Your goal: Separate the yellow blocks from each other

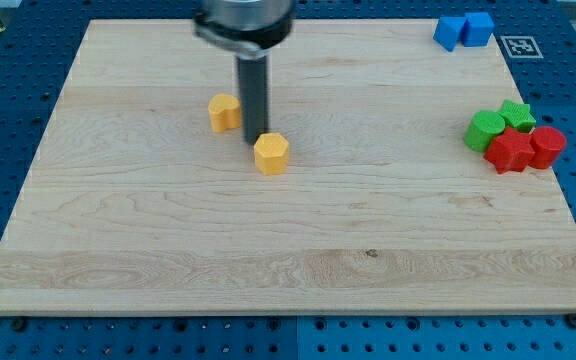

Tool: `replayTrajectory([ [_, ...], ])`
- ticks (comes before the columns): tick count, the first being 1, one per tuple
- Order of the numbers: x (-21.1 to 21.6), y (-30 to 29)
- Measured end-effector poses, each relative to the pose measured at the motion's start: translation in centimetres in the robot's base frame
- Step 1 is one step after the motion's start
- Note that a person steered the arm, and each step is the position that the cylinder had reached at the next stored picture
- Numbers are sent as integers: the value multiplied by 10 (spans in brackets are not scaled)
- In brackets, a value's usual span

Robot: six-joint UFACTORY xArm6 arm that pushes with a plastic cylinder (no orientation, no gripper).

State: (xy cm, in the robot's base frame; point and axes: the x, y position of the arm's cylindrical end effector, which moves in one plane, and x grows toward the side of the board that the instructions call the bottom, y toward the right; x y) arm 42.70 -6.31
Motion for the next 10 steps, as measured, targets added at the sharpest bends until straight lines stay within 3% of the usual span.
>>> replayTrajectory([
  [1,42,-6],
  [2,32,51],
  [3,-19,112],
  [4,-38,141],
  [5,-17,141],
  [6,-41,153],
  [7,-101,195],
  [8,-112,207],
  [10,-117,124],
])
